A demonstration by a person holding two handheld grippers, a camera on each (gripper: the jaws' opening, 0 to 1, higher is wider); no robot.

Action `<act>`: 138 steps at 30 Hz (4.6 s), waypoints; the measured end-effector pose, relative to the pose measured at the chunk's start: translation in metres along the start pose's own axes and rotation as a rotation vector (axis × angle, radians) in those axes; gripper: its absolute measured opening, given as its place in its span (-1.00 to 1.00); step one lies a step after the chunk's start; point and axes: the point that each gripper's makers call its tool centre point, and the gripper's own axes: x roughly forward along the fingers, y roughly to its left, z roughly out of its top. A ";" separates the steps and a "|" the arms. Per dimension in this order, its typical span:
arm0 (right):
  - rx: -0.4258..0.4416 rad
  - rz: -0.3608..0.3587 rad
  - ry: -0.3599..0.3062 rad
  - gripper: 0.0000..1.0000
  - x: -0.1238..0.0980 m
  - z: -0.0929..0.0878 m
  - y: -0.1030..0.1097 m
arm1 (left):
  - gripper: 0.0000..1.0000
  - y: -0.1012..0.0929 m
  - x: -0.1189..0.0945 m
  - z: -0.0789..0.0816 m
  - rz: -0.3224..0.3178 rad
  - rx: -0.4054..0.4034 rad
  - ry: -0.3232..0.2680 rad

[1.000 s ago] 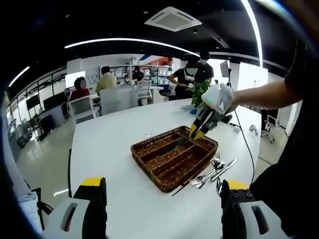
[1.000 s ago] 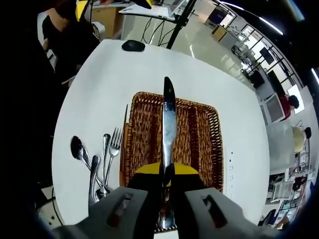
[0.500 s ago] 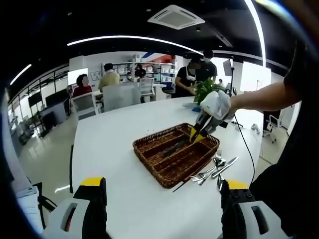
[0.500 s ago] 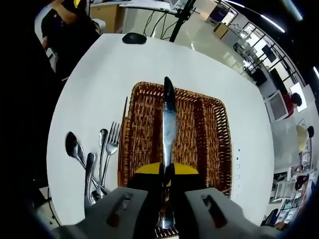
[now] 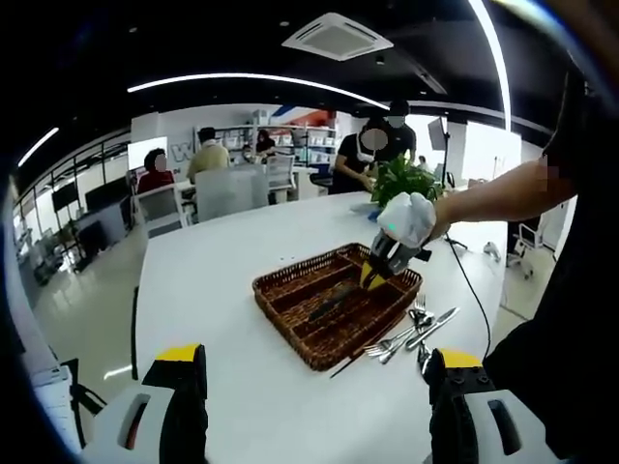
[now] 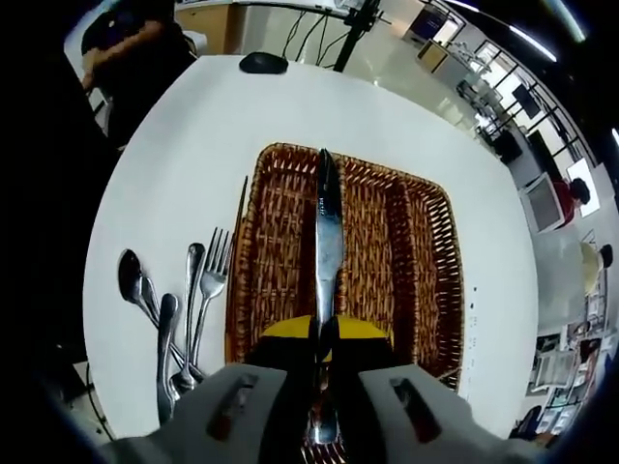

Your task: Arrange the knives, forks, and spoons in their matching storage slots by inserting each utensil handle-first until every utensil is classified and aligned in the correct compartment

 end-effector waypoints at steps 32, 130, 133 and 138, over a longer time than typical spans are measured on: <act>0.040 0.046 0.030 -0.94 0.052 -0.007 0.011 | 1.00 -0.003 -0.006 -0.003 -0.021 -0.005 0.016; 0.803 -0.440 -0.529 0.99 -0.208 -0.046 0.013 | 1.00 -0.046 0.042 0.058 -0.075 -0.029 -0.144; 0.798 -0.424 -0.511 0.99 -0.210 -0.057 0.015 | 1.00 -0.049 0.043 0.049 -0.045 -0.039 -0.114; 0.855 -0.387 -0.524 0.99 -0.209 -0.073 0.019 | 1.00 -0.049 0.041 0.041 0.007 -0.046 -0.096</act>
